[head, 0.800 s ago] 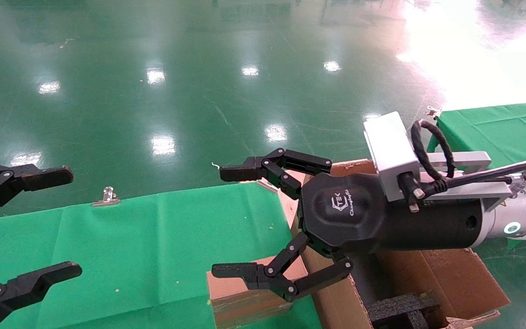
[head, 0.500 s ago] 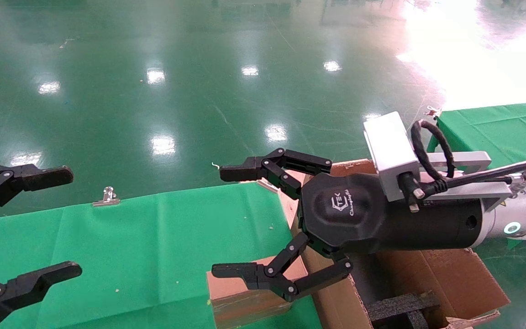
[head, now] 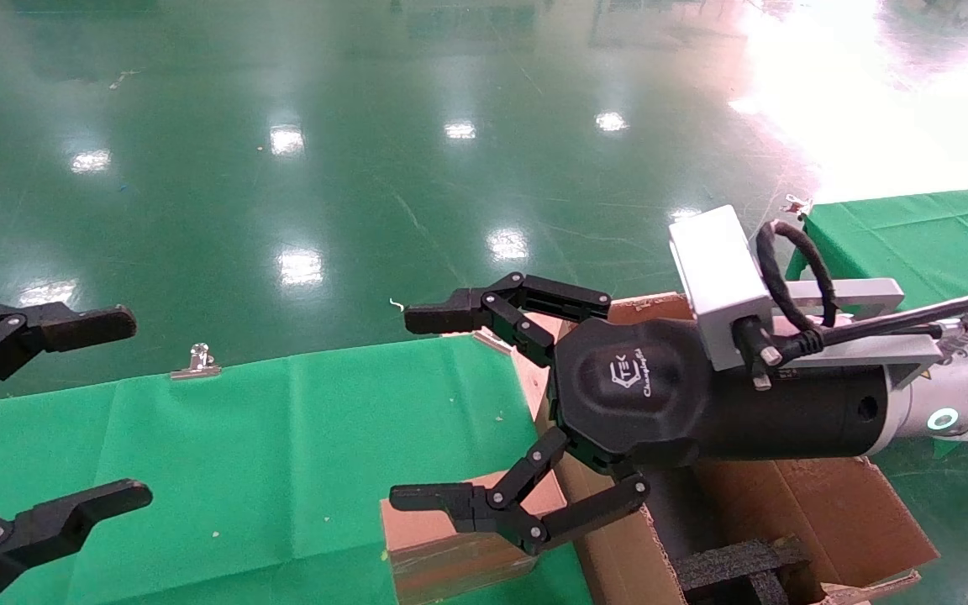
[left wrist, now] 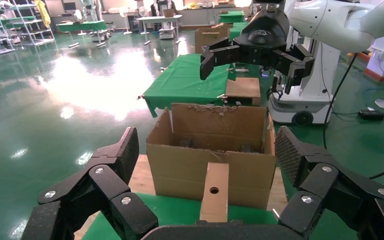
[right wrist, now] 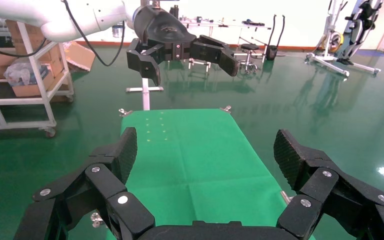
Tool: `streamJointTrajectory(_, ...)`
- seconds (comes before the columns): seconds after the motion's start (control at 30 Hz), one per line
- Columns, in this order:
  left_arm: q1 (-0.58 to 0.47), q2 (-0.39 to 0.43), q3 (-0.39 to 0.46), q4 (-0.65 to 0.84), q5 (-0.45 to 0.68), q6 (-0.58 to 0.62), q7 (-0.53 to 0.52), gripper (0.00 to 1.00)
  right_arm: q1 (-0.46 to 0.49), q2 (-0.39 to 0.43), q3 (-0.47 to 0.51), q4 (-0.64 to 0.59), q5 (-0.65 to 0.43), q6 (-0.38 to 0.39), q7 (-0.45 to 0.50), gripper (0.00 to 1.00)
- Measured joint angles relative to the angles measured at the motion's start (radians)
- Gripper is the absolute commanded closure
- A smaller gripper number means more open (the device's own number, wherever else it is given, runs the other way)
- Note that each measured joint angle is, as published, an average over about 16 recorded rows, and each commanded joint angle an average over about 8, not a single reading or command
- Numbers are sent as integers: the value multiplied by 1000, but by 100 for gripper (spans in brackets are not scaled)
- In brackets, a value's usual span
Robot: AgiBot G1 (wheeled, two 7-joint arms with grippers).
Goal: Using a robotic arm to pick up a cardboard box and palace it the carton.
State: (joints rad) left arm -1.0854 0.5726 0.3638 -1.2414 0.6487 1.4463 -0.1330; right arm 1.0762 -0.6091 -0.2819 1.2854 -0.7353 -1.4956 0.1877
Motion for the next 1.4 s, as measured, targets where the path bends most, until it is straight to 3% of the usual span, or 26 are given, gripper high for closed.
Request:
streamJointTrajectory(0.2, 0, 0, 0, 0, 0, 0, 0, 100, 23, 9, -17, 8, -50, -11, -3, 0)
streamJointTrajectory(0.4, 0, 0, 0, 0, 0, 0, 0, 100, 97, 9, -76, 11, -177, -40, -1, 0)
streamJointTrajectory(0.83, 0, 0, 0, 0, 0, 0, 0, 100, 356, -98, -349, -96, -489, -91, -18, 0)
streamJointTrajectory(1.4, 0, 0, 0, 0, 0, 0, 0, 100, 587, -286, -721, -364, -574, -94, -135, 0)
